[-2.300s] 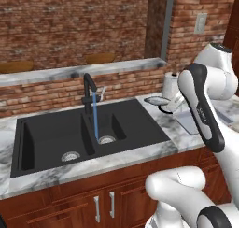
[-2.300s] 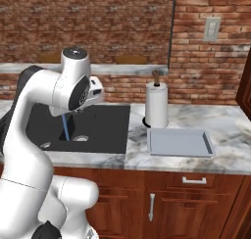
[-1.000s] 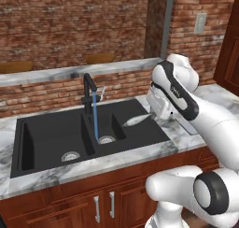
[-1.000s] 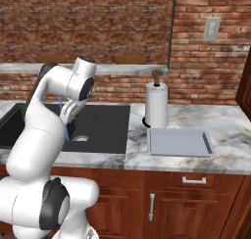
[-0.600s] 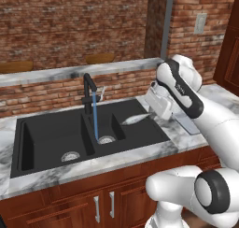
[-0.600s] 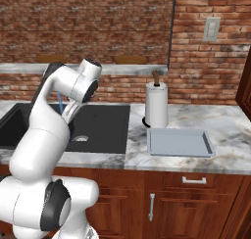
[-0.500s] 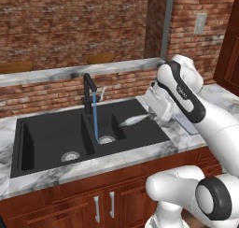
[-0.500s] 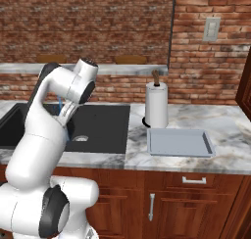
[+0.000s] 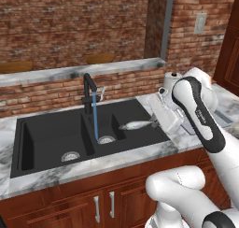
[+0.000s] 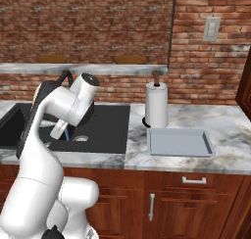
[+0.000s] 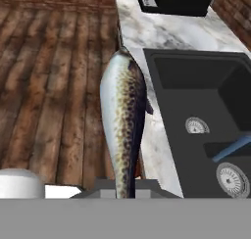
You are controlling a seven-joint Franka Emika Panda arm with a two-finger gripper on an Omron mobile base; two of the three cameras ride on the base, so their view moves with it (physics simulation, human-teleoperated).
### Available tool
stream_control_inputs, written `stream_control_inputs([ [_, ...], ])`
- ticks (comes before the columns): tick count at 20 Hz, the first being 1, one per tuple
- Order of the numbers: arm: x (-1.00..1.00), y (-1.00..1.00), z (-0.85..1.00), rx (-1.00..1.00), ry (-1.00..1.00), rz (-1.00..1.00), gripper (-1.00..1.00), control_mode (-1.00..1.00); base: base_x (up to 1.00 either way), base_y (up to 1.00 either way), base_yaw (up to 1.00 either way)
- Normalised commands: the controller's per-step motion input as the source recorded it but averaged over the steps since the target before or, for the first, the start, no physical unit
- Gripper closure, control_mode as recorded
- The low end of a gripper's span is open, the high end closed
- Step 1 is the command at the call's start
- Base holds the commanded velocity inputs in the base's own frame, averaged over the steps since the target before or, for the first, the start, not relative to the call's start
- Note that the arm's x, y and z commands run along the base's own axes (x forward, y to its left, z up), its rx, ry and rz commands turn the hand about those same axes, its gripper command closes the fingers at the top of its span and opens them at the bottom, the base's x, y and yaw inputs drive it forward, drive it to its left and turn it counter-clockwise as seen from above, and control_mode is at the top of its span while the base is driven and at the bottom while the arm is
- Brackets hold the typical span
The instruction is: Take the fish out of the fridge, briefly rinse it in the sink, and place it on the tray next to the sink.
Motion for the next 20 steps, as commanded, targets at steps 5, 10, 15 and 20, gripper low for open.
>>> stream_control_inputs([
  [5, 0.00, -0.47, 0.00, 0.49, 0.11, 0.00, 1.00, -1.00, 0.00, 0.00, 0.00],
  [10, 0.00, -0.32, 0.00, 0.44, 0.13, 0.00, 1.00, -1.00, 0.00, 0.00, 0.00],
  [15, 0.28, 0.11, 0.00, 0.16, 0.16, -0.01, 1.00, -1.00, 0.00, 0.00, 0.00],
  [20, 0.60, 0.41, 0.00, 0.00, 0.21, -0.02, 1.00, -1.00, 0.00, 0.00, 0.00],
])
